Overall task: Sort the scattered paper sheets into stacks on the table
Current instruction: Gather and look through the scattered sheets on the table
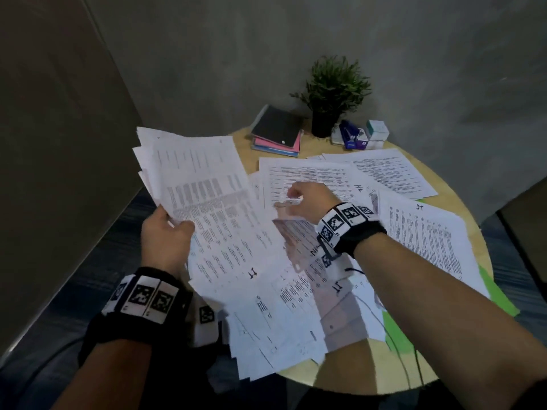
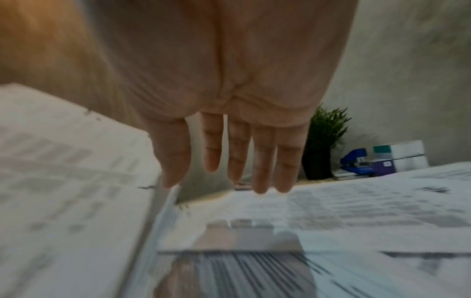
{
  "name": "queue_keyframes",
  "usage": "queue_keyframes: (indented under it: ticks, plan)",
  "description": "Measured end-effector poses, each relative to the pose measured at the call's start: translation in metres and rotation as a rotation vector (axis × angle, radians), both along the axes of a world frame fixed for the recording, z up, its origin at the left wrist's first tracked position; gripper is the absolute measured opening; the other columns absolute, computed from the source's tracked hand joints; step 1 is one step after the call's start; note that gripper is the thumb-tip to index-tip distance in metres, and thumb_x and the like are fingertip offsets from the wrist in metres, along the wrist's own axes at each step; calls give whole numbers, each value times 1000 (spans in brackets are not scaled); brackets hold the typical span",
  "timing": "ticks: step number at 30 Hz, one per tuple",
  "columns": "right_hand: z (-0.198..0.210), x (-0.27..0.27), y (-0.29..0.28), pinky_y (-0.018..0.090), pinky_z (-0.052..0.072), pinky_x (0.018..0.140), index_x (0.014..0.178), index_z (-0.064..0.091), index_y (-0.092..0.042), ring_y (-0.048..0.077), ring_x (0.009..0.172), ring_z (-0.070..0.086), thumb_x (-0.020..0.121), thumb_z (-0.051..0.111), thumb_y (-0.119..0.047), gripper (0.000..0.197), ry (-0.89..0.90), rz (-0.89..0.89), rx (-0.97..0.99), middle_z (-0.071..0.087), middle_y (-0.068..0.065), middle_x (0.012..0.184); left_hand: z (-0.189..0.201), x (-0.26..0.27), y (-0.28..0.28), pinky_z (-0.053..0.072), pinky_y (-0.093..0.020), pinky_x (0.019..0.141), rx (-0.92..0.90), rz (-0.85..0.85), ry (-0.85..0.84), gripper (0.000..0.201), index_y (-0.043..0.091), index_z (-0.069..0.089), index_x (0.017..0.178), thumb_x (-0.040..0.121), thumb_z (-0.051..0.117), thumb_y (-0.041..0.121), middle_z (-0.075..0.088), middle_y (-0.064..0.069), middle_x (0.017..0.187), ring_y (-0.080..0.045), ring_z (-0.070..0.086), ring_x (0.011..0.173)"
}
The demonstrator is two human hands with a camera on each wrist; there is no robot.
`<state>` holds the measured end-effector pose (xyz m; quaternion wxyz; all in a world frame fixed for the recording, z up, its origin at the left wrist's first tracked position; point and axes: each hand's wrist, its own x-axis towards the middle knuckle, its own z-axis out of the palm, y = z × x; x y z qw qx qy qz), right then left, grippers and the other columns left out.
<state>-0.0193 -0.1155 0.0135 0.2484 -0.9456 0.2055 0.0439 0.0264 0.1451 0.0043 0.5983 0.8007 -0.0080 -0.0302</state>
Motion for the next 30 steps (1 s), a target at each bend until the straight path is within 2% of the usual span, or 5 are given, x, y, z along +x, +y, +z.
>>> queue_keyframes:
  ticks: [7,16,19,24,30]
  plan:
    - [-46,28,-19,50,31,111,147,29,-28,24,141,26,70,78,-47,93,323,183,-300,20,-5,157,-10,16,1,40,-26,80,43,34,1,36,3,63,115,83,53,-10,62,-4,104,-18,56,95]
    - [-64,33,-14,33,47,77,128,51,-14,30,103,59,96,46,-22,33,290,225,-379,59,9,120,-17,19,5,42,-19,64,31,14,-53,40,4,62,117,82,51,-11,64,-4,100,-17,60,84]
    - [-62,35,-12,31,47,70,123,51,-13,30,96,61,94,47,-22,30,266,223,-435,61,11,113,-18,19,4,41,-14,55,27,3,-64,39,3,62,117,82,51,-11,64,-5,100,-2,56,73]
    - [-60,43,-4,39,47,88,138,41,-25,28,120,51,82,58,-60,68,318,206,-378,47,3,135,-19,21,2,40,-10,55,10,4,-63,40,1,60,119,82,50,-12,64,-7,103,-13,56,80]
    - [-59,54,4,29,40,65,115,60,-17,27,95,60,90,52,-52,45,278,249,-470,61,8,110,-24,23,2,39,-11,53,18,-12,-75,38,1,61,116,82,51,-11,63,-6,100,-14,55,79]
